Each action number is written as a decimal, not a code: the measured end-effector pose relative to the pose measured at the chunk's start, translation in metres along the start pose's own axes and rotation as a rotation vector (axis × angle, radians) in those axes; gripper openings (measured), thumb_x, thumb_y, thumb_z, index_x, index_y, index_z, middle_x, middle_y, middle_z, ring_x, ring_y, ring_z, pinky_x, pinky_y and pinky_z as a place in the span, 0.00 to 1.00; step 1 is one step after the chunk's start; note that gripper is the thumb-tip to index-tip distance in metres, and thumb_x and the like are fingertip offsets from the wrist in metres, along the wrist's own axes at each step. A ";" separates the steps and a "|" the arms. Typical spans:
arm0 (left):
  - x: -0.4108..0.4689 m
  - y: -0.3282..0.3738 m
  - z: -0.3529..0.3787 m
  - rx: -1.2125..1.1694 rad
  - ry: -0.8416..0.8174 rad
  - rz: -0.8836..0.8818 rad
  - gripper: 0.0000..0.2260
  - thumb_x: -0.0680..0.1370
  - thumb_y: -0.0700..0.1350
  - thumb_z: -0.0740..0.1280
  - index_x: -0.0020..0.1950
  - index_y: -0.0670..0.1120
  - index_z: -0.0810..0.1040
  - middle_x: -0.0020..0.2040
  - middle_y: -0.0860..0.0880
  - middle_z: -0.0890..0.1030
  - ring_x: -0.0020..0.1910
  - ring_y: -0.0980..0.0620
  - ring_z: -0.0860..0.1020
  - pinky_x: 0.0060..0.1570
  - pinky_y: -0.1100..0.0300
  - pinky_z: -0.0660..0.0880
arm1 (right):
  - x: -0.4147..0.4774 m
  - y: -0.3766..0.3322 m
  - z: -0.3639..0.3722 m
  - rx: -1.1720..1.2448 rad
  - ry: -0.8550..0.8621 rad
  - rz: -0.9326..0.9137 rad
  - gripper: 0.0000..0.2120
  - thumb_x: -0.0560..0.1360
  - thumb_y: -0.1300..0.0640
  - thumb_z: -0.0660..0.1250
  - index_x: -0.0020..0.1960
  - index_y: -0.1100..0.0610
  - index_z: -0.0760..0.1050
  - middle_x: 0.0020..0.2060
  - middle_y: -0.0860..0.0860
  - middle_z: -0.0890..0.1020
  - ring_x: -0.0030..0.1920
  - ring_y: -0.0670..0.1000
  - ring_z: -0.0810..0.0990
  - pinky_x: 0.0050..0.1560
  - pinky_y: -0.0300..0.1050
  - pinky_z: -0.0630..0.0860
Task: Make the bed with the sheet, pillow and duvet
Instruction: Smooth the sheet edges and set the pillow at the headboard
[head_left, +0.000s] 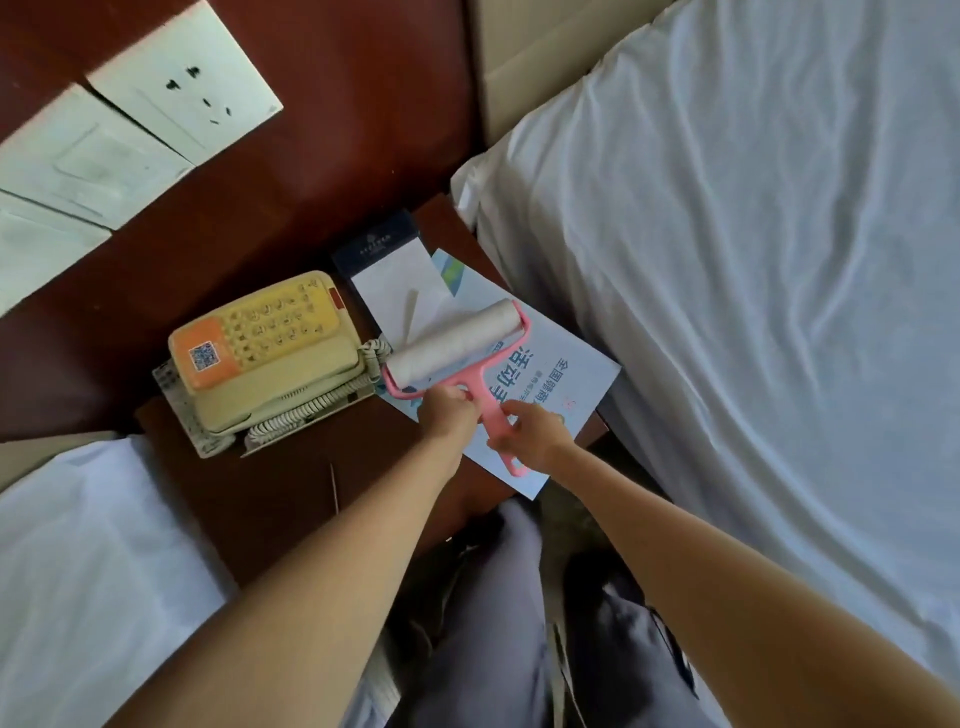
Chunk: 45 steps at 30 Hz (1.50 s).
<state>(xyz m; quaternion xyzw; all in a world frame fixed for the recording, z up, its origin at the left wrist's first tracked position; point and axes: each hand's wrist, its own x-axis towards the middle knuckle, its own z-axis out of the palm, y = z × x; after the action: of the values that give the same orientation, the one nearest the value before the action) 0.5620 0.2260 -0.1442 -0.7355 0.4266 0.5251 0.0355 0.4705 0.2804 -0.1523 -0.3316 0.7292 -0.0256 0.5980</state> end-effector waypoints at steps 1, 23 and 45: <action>0.007 -0.003 0.002 0.003 -0.007 -0.004 0.09 0.77 0.37 0.65 0.53 0.33 0.80 0.52 0.38 0.82 0.52 0.42 0.80 0.57 0.48 0.76 | 0.007 0.002 0.003 -0.016 0.005 0.006 0.19 0.76 0.55 0.65 0.66 0.53 0.70 0.58 0.54 0.79 0.59 0.55 0.75 0.53 0.42 0.68; -0.077 0.092 0.023 -0.024 -0.185 0.065 0.10 0.79 0.37 0.59 0.55 0.36 0.77 0.46 0.41 0.81 0.42 0.48 0.82 0.36 0.63 0.75 | -0.083 0.015 -0.079 0.372 0.367 0.062 0.15 0.77 0.64 0.59 0.63 0.61 0.72 0.60 0.58 0.77 0.58 0.58 0.77 0.57 0.49 0.74; -0.514 0.020 0.308 0.355 -0.747 0.792 0.08 0.78 0.37 0.57 0.48 0.41 0.76 0.42 0.45 0.78 0.35 0.53 0.76 0.36 0.64 0.73 | -0.523 0.374 -0.082 0.885 1.392 0.137 0.12 0.74 0.66 0.58 0.52 0.63 0.77 0.42 0.58 0.82 0.41 0.53 0.81 0.50 0.46 0.75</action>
<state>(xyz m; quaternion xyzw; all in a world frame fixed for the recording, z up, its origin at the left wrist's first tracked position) 0.2769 0.6706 0.1386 -0.2668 0.7097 0.6431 0.1073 0.2617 0.8114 0.1557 0.0714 0.8739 -0.4732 0.0852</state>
